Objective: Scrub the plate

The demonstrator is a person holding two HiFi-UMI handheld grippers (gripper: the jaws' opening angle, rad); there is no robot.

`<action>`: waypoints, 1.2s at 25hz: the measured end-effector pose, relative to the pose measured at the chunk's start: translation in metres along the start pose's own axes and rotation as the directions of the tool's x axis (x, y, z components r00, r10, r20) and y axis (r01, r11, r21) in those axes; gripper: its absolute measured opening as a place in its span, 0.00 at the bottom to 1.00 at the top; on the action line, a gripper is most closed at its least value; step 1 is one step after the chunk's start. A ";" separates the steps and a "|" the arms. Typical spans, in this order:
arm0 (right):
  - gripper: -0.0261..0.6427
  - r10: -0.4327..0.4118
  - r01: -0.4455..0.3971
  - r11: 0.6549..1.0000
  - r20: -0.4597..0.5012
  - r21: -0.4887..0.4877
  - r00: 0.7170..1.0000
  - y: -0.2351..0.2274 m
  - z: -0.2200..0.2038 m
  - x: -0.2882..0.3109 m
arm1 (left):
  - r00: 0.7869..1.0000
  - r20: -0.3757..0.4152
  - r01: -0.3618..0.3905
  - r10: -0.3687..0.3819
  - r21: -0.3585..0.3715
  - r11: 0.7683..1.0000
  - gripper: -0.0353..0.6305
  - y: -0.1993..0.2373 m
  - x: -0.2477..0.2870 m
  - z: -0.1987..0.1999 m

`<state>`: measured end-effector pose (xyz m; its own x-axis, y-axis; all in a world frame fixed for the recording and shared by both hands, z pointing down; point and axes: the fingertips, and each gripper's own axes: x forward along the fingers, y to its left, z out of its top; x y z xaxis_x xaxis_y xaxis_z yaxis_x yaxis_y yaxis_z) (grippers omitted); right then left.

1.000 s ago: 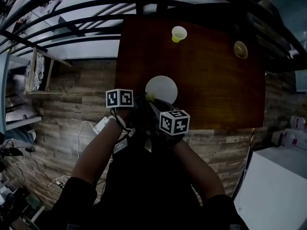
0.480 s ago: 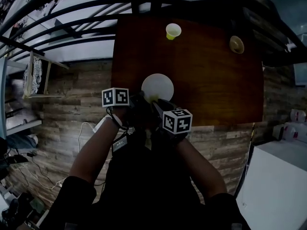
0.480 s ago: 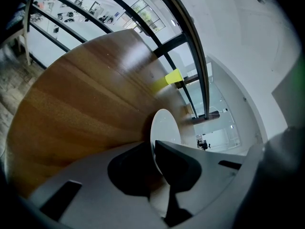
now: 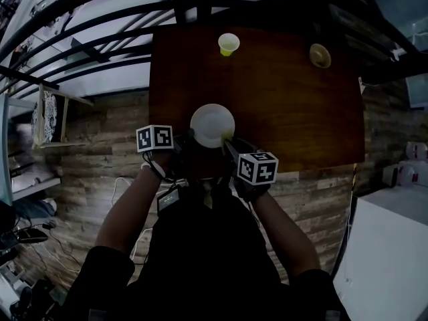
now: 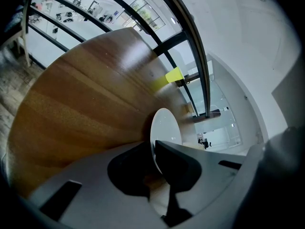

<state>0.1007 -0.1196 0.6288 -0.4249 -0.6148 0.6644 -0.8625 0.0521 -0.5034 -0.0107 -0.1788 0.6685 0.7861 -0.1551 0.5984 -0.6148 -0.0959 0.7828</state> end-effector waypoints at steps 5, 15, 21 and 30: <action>0.22 -0.025 0.025 0.999 0.010 0.021 1.000 -0.015 -0.001 -0.010 | 1.000 0.003 -0.002 0.002 0.000 1.000 0.13 -0.002 0.002 -0.003; 0.21 -0.030 0.028 0.999 0.044 0.041 0.999 -0.017 0.019 -0.012 | 1.000 0.025 0.002 -0.003 0.002 1.000 0.13 -0.002 0.007 0.011; 0.22 -0.018 0.017 0.999 0.050 0.028 0.999 -0.004 0.020 -0.016 | 0.997 0.077 -0.019 0.014 0.061 0.998 0.13 0.003 -0.008 0.020; 0.22 0.022 -0.022 1.000 0.071 0.005 0.997 0.017 0.030 -0.019 | 0.976 0.215 -0.083 0.043 0.179 0.980 0.13 0.017 -0.060 0.050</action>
<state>0.1023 -0.1303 0.5907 -0.4232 -0.6677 0.6124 -0.8513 0.0617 -0.5211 -0.0716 -0.2204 0.6375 0.7266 -0.3670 0.5809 -0.6793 -0.2572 0.6873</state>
